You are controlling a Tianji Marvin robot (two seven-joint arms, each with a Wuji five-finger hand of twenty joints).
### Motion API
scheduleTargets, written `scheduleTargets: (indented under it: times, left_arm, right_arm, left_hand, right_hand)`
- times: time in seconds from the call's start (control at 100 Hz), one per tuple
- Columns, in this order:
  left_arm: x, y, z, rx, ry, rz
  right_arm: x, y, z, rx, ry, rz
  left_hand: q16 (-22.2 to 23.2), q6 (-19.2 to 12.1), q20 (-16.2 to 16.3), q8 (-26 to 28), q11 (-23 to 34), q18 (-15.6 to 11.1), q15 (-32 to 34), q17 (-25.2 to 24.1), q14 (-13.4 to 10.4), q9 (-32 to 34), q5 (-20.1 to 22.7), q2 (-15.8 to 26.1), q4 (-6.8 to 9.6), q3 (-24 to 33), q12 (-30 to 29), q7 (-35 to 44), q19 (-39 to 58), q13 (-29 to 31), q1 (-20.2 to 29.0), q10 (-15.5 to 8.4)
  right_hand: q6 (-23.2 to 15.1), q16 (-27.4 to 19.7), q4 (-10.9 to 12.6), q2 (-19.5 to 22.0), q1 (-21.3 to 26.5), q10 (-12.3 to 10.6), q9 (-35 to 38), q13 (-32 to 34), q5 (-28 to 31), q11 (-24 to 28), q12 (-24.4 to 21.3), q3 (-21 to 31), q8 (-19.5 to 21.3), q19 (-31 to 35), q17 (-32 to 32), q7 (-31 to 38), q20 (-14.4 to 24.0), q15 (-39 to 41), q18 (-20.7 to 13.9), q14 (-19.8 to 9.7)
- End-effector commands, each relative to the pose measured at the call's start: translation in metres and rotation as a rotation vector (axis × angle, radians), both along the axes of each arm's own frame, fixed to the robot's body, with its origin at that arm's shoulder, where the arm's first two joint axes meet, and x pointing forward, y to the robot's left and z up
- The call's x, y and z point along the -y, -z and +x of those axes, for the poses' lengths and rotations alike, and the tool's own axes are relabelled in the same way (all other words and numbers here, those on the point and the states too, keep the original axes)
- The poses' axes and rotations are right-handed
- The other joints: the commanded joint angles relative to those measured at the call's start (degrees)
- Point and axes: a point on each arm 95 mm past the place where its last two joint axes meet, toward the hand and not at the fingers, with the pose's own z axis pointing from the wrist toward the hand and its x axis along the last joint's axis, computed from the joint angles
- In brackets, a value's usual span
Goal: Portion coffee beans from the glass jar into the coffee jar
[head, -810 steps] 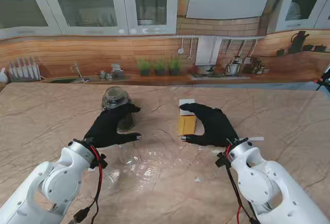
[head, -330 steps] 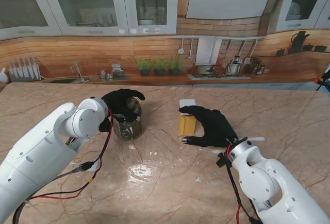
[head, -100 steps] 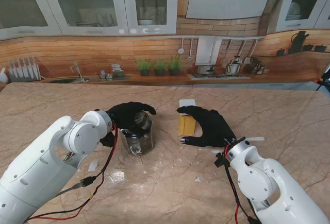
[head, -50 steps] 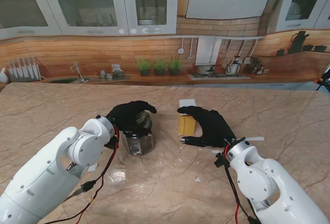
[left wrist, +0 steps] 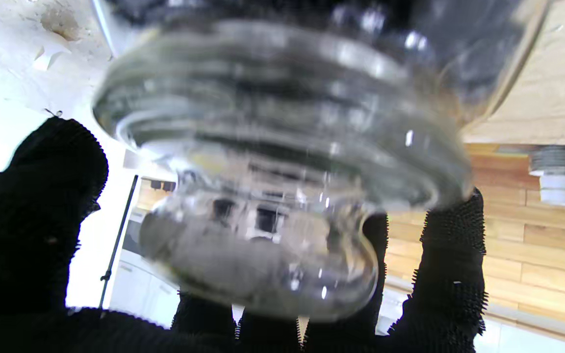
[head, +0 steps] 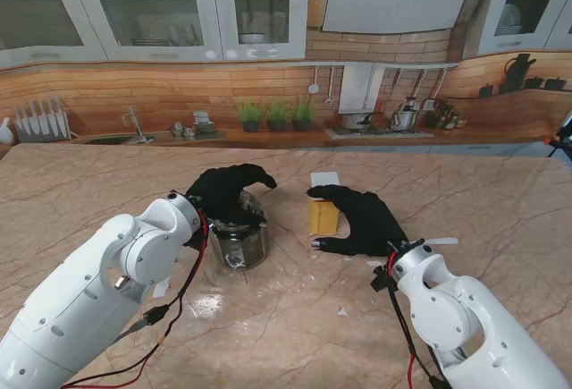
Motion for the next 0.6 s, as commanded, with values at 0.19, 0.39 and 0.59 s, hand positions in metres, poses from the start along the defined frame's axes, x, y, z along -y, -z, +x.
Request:
scheduleTargets:
  times: [0.19,0.39,0.59]
  left_arm:
    - [-0.002,-0.030,-0.003,0.102,0.053,0.039]
    - [-0.011,-0.044,-0.008,0.189,0.078,0.178]
    - [-0.013,-0.044,-0.011,0.227,0.095,0.268]
  right_arm:
    - [-0.002,0.002,-0.002,-0.005,-0.001,0.004]
    - [-0.002,0.001,-0.002,-0.001,-0.004,0.003]
    - [0.000,0.000,-0.003,0.003,-0.003,0.002]
  left_hand:
    - [-0.4,-0.1,1.8,-0.1,-1.2,2.3,-0.3,0.3,-0.1,-0.2,0.6,0.4,1.83,-1.3,-0.8,-1.8,-0.3,-0.3,-1.0,-0.4]
    - [3.3,-0.7,4.0,2.3,-0.2,-2.4,3.9,7.9,-1.6,1.4,0.8,-1.9,2.33,3.7,0.9,0.2,6.0,5.5,-0.1,-0.8]
    - [12.9,-1.5,3.3,6.1,1.7,-9.5,11.0,18.2,-4.8,4.2,1.9,-3.1,2.77,7.0,3.6,4.3,16.6,13.1,1.1,-0.9]
  right_hand:
    - [0.3,0.0,0.6,-1.0,1.6,-0.8,-0.4,0.2,0.3,0.6,0.2,0.7,-0.5,-0.8,-0.3,0.1,-0.4,0.4,-0.3,-2.0]
    - [0.4,0.1,0.6,-1.0,1.6,-0.8,-0.4,0.3,0.4,0.7,0.2,0.7,-0.4,-0.7,-0.2,0.1,-0.4,0.4,-0.3,-2.0]
    - [0.3,0.1,0.6,-1.1,1.7,-0.8,-0.3,0.3,0.4,0.7,0.2,0.7,-0.4,-0.7,-0.2,0.1,-0.4,0.4,-0.4,-2.0]
